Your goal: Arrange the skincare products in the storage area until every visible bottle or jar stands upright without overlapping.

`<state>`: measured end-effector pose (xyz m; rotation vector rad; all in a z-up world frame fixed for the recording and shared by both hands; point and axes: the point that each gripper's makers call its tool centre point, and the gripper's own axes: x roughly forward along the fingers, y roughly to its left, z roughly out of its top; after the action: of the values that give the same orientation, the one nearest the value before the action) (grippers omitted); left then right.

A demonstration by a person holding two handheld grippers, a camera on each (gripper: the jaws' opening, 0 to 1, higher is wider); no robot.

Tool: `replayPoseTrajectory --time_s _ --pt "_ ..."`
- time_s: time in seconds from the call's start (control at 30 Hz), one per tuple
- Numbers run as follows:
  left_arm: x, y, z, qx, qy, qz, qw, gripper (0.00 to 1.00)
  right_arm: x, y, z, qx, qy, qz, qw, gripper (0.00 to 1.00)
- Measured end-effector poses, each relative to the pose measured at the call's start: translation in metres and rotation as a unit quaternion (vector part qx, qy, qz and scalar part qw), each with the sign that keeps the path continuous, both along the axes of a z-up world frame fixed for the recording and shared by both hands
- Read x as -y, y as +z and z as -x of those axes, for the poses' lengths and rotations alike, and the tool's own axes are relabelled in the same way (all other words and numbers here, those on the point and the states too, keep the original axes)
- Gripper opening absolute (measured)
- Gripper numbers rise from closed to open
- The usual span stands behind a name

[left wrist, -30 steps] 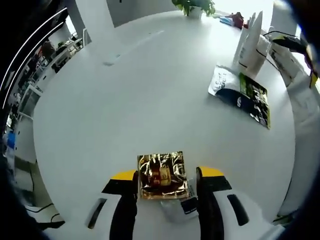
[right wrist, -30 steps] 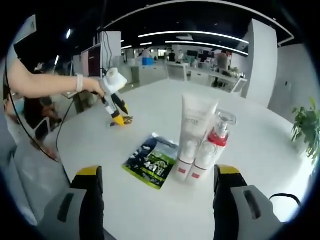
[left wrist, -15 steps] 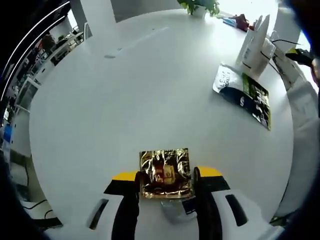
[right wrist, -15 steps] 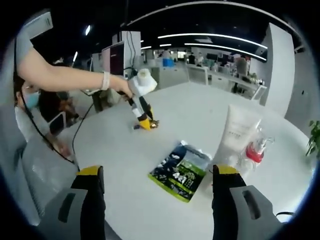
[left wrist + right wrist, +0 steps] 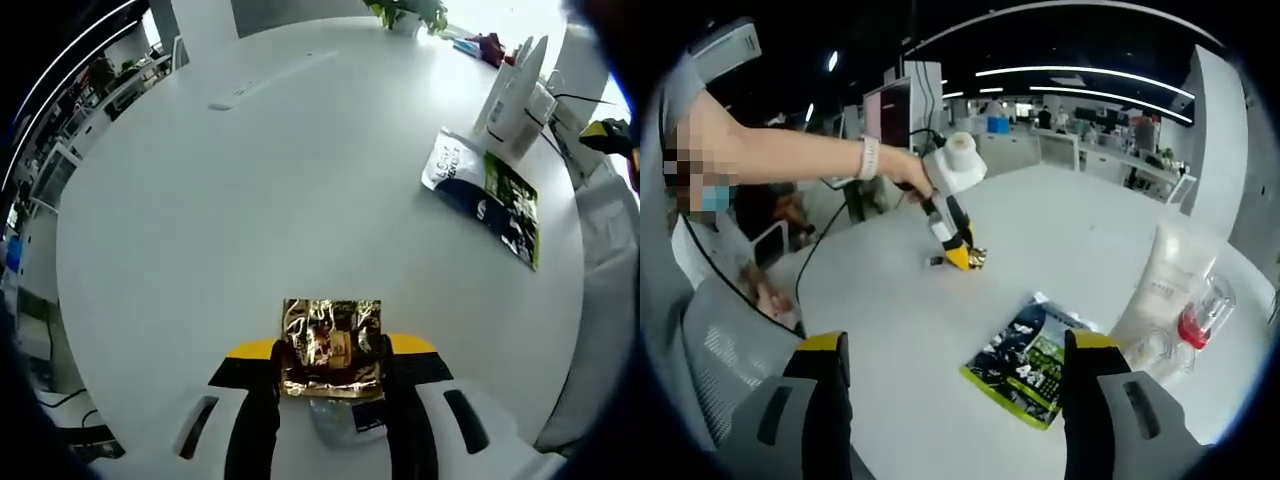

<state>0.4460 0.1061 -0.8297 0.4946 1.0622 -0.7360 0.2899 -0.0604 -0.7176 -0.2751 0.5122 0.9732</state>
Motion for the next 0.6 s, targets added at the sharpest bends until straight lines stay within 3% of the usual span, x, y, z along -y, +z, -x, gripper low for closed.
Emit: replayPoseTrajectory --time_s 0.33,0.6 --pt "0.014 -0.001 0.01 -0.003 -0.006 0.0 1.0 0.39 -0.005 -0.008 -0.007 -0.002 -0.006 -0.001 1.0 0.87" --pt "0.029 -0.001 0.014 0.007 -0.035 0.006 0.9993 0.39 -0.026 -0.02 -0.011 0.008 0.014 0.013 0.9998 0.86"
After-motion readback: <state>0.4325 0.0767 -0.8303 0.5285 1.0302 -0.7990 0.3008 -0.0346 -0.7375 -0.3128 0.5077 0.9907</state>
